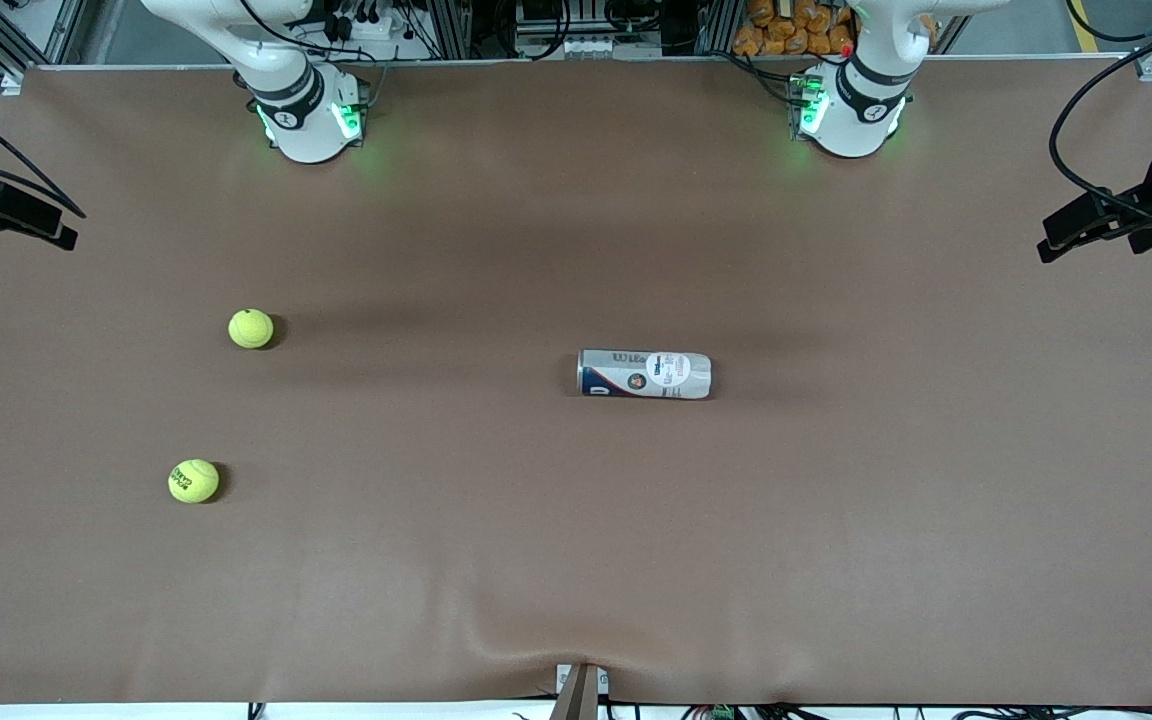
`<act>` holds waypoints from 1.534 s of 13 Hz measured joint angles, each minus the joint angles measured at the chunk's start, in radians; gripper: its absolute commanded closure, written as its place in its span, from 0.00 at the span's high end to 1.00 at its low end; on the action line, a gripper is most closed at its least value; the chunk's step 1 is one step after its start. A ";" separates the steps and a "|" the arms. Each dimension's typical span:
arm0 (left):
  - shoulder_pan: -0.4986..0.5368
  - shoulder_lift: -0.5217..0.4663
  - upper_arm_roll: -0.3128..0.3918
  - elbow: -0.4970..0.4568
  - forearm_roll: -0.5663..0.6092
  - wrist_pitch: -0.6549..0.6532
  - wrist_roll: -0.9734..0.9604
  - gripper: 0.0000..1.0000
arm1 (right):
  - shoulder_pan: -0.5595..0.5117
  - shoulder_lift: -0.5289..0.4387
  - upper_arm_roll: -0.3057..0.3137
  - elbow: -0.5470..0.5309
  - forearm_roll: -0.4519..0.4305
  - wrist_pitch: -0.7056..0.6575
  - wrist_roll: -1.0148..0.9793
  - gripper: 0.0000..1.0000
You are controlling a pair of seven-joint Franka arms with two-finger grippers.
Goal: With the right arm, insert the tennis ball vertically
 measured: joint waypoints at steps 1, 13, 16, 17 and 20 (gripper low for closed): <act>0.000 0.001 0.000 0.000 0.000 0.000 0.004 1.00 | 0.000 0.000 0.000 -0.003 0.000 0.000 0.000 1.00; -0.013 0.075 -0.121 -0.003 -0.001 0.002 0.031 1.00 | -0.014 0.002 -0.001 -0.036 -0.005 -0.019 0.000 1.00; -0.019 0.131 -0.203 -0.004 -0.005 0.042 0.058 1.00 | -0.038 0.002 -0.003 -0.040 -0.008 -0.040 0.000 1.00; -0.020 0.153 -0.223 -0.005 -0.006 0.057 0.079 1.00 | -0.042 0.002 -0.003 -0.042 -0.008 -0.042 0.000 1.00; -0.020 0.228 -0.295 -0.006 -0.007 0.080 0.126 1.00 | -0.043 0.007 -0.004 -0.049 -0.024 -0.040 0.000 1.00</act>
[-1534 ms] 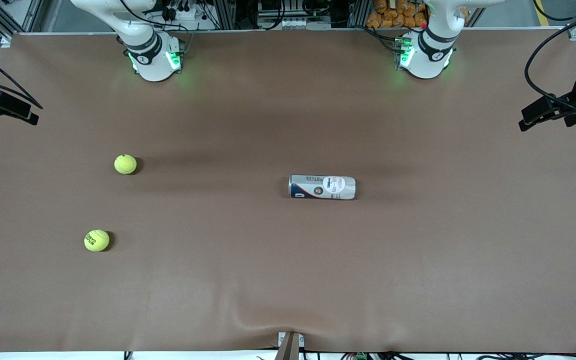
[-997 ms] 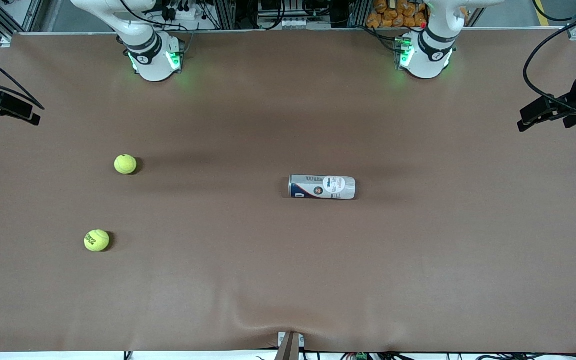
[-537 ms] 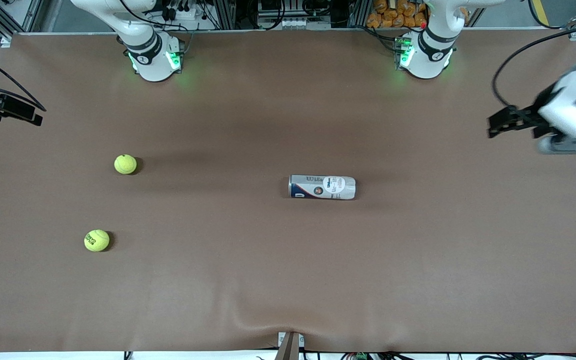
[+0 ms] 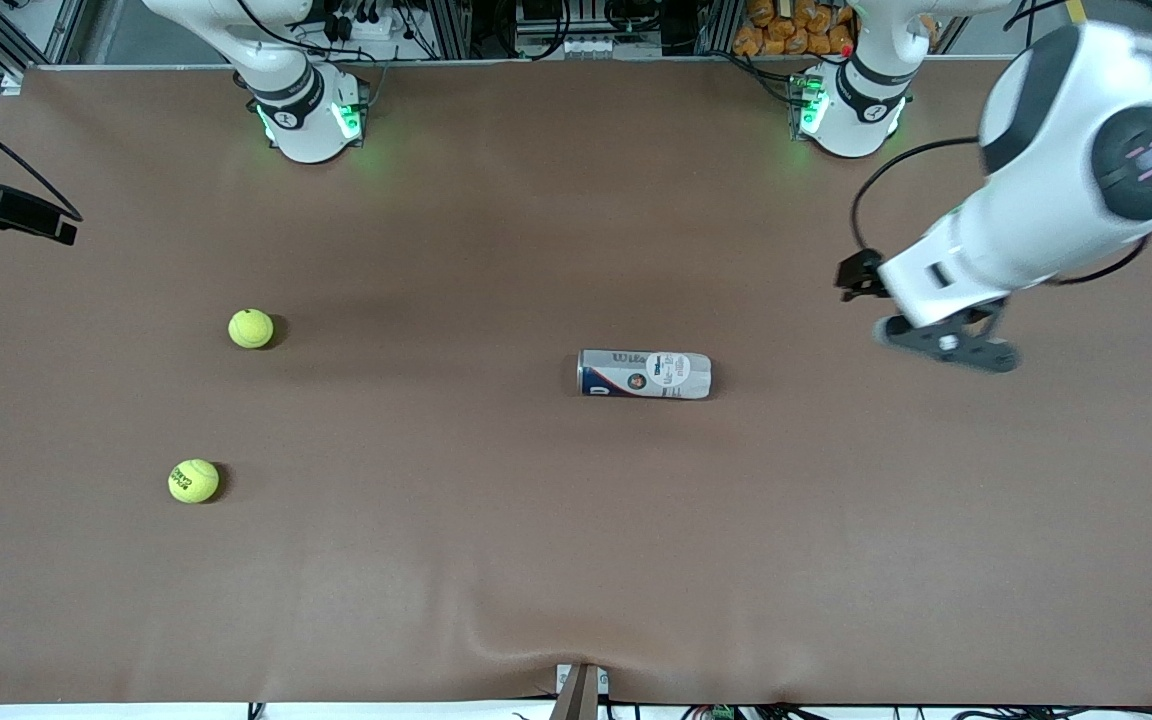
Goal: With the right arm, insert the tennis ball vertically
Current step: 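Reach the left gripper down to the clear tube lying on its side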
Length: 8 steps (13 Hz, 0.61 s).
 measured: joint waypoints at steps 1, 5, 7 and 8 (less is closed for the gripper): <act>-0.001 0.023 -0.030 0.000 0.001 0.004 0.018 1.00 | -0.001 0.009 0.000 -0.001 -0.014 0.004 0.000 1.00; -0.089 0.093 -0.079 0.000 0.081 0.045 0.149 1.00 | -0.052 0.100 -0.003 -0.008 -0.028 0.086 0.005 1.00; -0.149 0.130 -0.080 -0.001 0.112 0.079 0.234 1.00 | -0.078 0.148 -0.005 -0.008 -0.028 0.164 0.005 1.00; -0.172 0.151 -0.081 -0.002 0.138 0.109 0.309 1.00 | -0.083 0.168 -0.005 -0.008 -0.027 0.206 0.005 1.00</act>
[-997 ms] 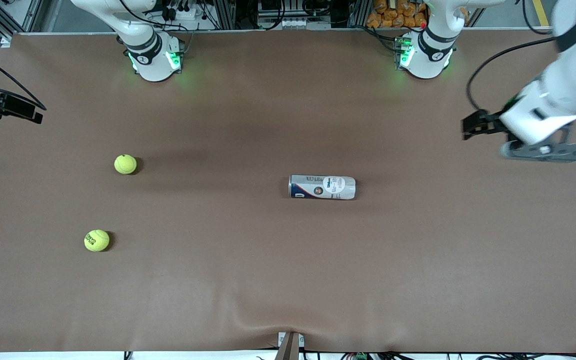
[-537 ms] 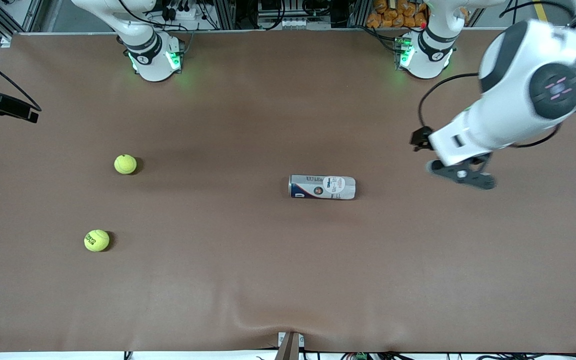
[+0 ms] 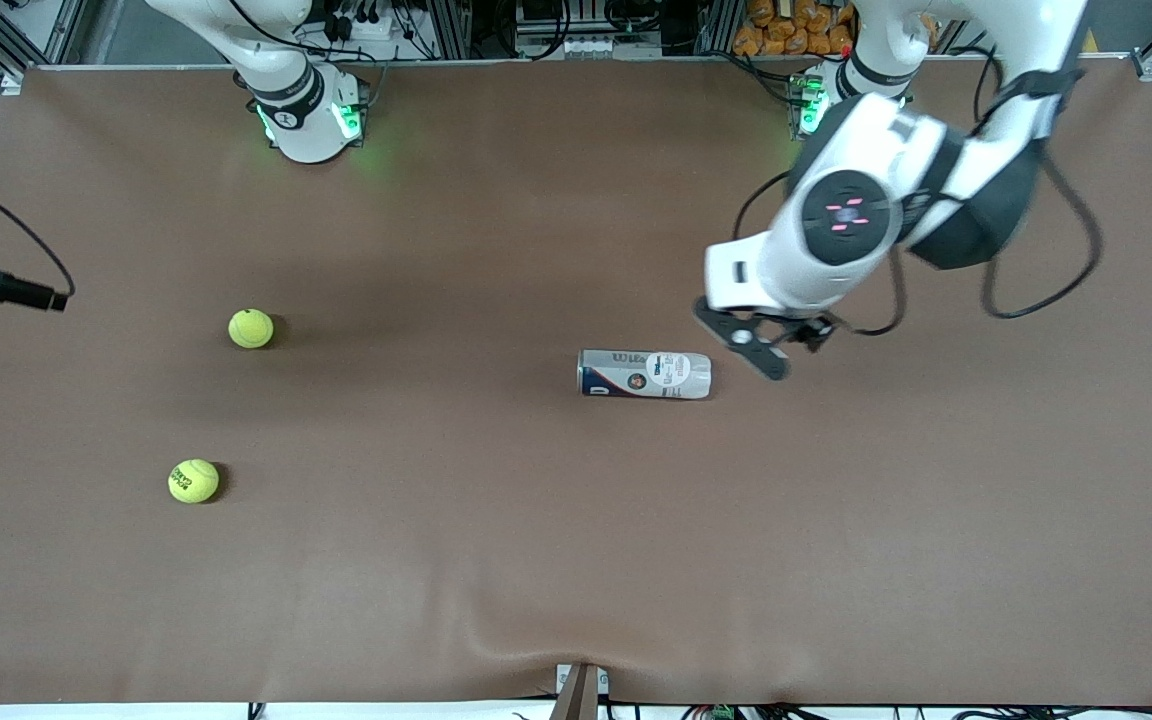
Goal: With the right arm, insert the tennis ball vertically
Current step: 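Reach the left gripper down to the clear tube lying on its side, then grasp the tube with the left gripper while the right gripper reaches a ball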
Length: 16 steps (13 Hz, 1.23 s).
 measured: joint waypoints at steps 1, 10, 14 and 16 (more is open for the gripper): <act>-0.014 0.024 0.000 -0.001 0.025 0.046 0.111 1.00 | -0.003 0.017 0.000 0.000 0.002 0.042 0.000 1.00; -0.105 0.200 -0.001 -0.009 0.093 0.293 0.435 1.00 | -0.012 0.087 0.011 -0.047 0.007 0.161 0.000 1.00; -0.155 0.233 0.000 -0.025 0.181 0.297 0.430 1.00 | 0.000 0.082 0.020 -0.056 0.009 0.163 0.000 1.00; -0.158 0.255 0.001 -0.027 0.201 0.302 0.430 1.00 | 0.027 0.061 0.024 -0.113 0.011 0.197 0.000 1.00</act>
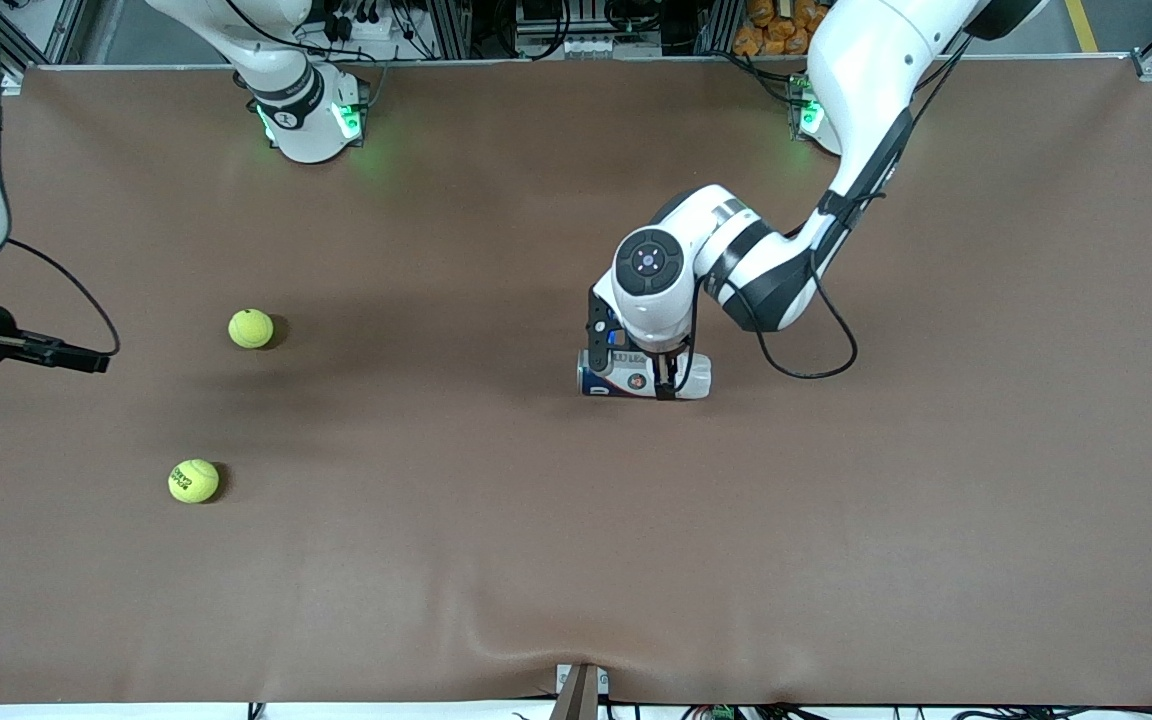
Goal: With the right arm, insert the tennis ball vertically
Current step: 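Grasp the tube with the left gripper while the right gripper reaches a ball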
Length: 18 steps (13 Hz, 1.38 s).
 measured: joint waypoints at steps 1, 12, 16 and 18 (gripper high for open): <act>-0.005 0.009 0.000 -0.002 0.011 0.004 0.000 1.00 | 0.017 -0.020 0.000 -0.050 0.000 0.031 0.000 1.00; -0.080 0.101 -0.001 -0.016 0.199 0.080 -0.161 1.00 | 0.041 -0.071 -0.002 -0.345 0.001 0.161 0.001 1.00; -0.079 0.131 0.001 -0.017 0.256 0.091 -0.178 1.00 | 0.041 -0.071 -0.002 -0.409 0.001 0.229 0.001 1.00; -0.079 0.139 0.002 -0.022 0.296 0.091 -0.187 1.00 | 0.041 -0.072 -0.002 -0.409 0.002 0.232 0.001 1.00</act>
